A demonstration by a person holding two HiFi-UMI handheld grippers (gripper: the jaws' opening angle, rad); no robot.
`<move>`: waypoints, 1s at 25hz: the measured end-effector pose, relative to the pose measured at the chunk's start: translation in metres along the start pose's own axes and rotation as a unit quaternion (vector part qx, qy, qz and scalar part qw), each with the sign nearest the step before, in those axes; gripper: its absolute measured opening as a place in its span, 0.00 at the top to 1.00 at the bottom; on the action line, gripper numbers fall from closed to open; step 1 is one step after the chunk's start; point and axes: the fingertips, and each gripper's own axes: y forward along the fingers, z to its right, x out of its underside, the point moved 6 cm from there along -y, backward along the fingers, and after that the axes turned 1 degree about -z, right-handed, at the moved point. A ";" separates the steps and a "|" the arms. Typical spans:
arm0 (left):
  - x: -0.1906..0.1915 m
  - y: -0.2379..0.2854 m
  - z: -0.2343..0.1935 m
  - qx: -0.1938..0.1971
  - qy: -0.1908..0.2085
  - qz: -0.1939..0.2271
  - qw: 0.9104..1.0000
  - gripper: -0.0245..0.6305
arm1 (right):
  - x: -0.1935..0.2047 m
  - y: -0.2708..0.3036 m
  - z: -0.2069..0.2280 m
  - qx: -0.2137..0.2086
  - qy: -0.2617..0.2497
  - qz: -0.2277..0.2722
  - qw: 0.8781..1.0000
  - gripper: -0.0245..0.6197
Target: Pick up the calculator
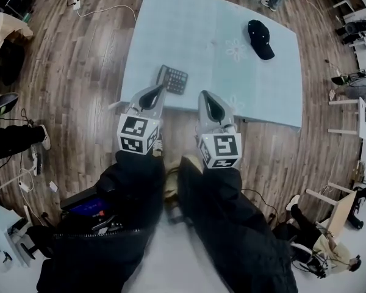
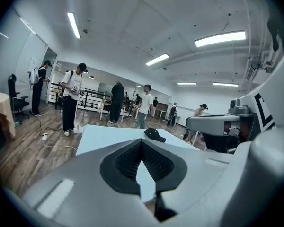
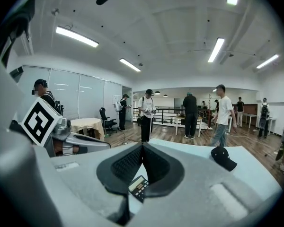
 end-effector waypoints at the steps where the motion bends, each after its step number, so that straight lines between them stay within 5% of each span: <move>1: 0.002 0.003 -0.001 0.000 -0.003 -0.005 1.000 0.96 | 0.002 0.003 0.002 -0.001 0.002 -0.005 1.000 0.96; 13: 0.057 0.045 -0.015 -0.061 -0.024 -0.082 0.994 0.96 | 0.053 0.047 0.031 -0.056 0.020 -0.064 0.996 0.96; 25: 0.114 0.079 -0.038 -0.095 -0.064 -0.174 0.978 0.96 | 0.121 0.101 0.034 -0.101 0.028 -0.194 0.976 0.96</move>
